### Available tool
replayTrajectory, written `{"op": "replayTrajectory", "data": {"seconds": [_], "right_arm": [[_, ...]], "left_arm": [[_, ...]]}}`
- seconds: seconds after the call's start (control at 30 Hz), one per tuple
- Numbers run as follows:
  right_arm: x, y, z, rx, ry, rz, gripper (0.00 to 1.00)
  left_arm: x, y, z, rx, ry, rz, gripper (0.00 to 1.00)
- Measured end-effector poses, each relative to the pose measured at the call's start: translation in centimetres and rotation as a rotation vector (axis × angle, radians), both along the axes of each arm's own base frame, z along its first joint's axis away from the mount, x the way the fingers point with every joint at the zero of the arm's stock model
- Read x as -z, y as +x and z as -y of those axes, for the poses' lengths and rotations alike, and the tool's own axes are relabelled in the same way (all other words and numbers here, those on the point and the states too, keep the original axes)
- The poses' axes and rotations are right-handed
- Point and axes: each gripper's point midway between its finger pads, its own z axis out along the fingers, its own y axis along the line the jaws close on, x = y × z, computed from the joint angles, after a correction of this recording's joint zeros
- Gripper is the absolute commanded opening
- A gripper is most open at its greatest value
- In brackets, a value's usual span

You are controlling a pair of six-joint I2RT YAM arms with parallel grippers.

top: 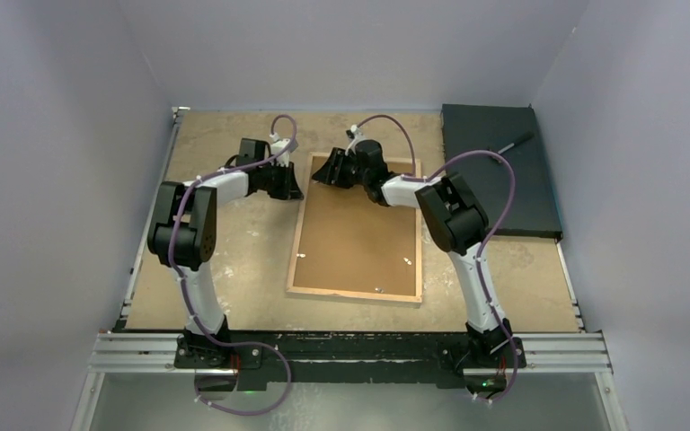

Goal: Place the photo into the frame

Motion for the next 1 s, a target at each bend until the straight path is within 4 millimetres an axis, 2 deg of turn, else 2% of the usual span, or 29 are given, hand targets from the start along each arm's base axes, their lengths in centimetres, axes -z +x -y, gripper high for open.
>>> {"op": "replayTrajectory", "data": {"seconds": [1.0], "right_arm": [[0.1,0.6,-2.0,-0.023,0.060,-0.013,0.47]], "left_arm": [[0.0,-0.1,-0.1,0.000,-0.001,0.029,0.01]]}}
